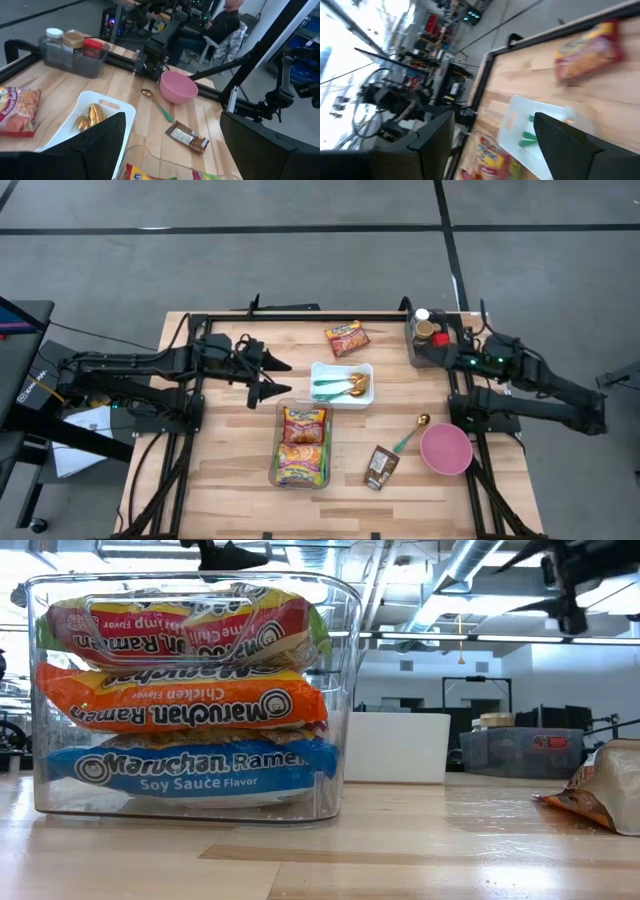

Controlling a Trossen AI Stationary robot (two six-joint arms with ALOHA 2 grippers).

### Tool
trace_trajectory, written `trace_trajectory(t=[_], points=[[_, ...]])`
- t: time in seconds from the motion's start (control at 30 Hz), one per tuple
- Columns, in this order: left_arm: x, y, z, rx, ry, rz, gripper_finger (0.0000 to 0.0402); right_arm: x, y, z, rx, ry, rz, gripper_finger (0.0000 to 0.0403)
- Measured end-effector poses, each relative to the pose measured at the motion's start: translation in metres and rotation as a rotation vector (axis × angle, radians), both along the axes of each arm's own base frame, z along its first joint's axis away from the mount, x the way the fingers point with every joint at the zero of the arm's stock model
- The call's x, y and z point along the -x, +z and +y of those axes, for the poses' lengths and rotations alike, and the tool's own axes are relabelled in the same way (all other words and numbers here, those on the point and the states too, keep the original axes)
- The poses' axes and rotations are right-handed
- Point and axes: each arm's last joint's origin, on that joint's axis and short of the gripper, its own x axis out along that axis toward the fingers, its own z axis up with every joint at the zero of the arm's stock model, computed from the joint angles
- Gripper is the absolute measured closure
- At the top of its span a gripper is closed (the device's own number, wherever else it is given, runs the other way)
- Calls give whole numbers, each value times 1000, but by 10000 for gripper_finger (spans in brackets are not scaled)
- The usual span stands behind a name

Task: Pick & Place Food Item
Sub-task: Adjust the transparent bin

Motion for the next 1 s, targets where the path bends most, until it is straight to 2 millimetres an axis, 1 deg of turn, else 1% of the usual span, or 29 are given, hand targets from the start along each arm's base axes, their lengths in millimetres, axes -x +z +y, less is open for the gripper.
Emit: trace_trajectory(t=[0.13,0.23,0.5,0.67,0.73,0.83,0.93,1.0], points=[[0,1,0,-5,-1,-14,82,-28,5,-2,18,49,-34,138],[0,1,0,-6,-1,-12,82,-45,4,-1,10,82,-37,138],[0,1,0,-8,-2,-11,82,-82,-23,8,-233,103,91,138],[0,1,0,-8,-1,-10,82,-98,-39,17,-336,67,159,138],[0,1,0,-8,-1,-10,82,-106,-40,22,-353,69,184,138],[0,1,0,-8,-1,-10,82,-118,-33,28,-337,70,188,138],[0,1,0,-11,-2,-10,82,-127,-13,32,-284,58,205,138],[0,1,0,-13,-3,-9,82,-132,6,33,-224,61,246,138]])
